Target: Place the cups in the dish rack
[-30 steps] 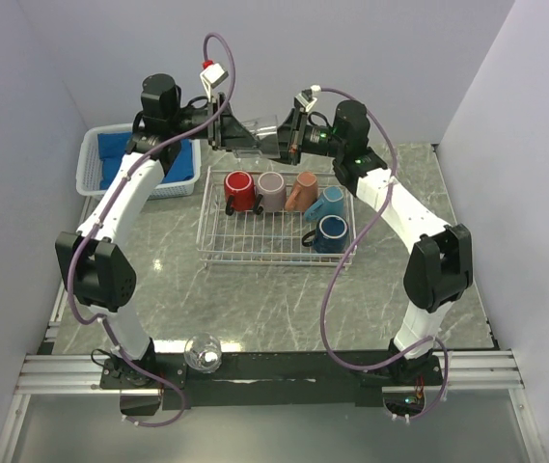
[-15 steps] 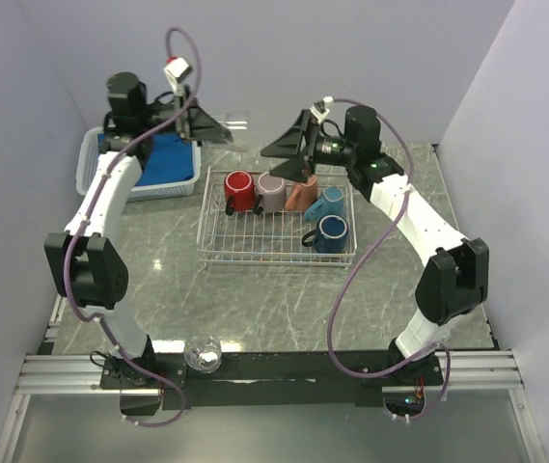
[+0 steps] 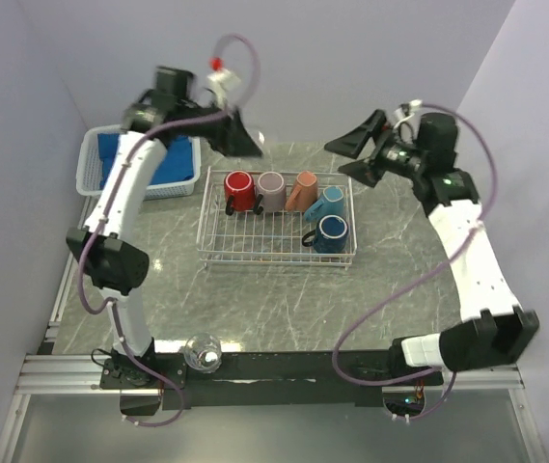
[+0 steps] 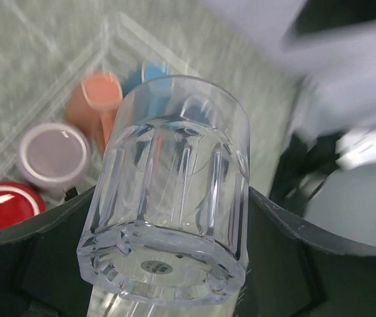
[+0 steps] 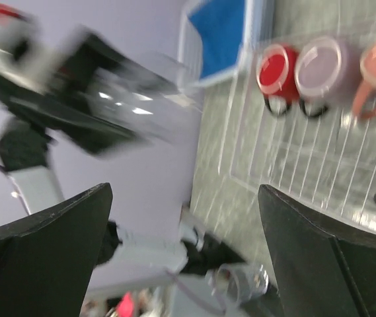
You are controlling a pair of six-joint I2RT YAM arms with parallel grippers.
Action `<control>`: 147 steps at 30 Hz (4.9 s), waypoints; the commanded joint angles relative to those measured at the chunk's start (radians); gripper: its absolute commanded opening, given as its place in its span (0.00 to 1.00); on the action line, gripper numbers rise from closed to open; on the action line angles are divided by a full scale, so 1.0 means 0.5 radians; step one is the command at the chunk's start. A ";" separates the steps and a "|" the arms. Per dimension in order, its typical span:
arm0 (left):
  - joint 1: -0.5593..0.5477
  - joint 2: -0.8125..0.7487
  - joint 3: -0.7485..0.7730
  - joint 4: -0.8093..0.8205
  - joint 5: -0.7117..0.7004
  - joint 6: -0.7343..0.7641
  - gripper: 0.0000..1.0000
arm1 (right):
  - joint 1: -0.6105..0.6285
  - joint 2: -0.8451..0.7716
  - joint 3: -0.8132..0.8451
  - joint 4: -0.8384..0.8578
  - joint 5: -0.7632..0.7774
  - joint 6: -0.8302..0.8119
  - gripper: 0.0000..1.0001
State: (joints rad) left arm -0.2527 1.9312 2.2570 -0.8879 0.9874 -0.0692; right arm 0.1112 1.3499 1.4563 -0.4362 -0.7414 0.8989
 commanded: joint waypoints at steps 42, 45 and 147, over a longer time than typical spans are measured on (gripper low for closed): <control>-0.869 0.310 -0.921 0.229 -1.466 1.163 0.06 | -0.357 -0.828 -0.388 -0.161 0.440 -0.123 1.00; -0.869 0.307 -0.928 0.208 -1.407 1.151 0.20 | -0.370 -0.822 -0.388 -0.162 0.424 -0.123 1.00; 0.481 -1.715 -1.655 -0.126 -0.895 0.479 0.97 | 2.493 0.982 0.472 -1.024 1.578 -0.218 0.87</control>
State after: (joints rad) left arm -0.0162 1.0901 1.4403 -0.9901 0.5064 0.1783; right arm 1.3849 1.9499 1.7016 -0.9279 0.0010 0.8059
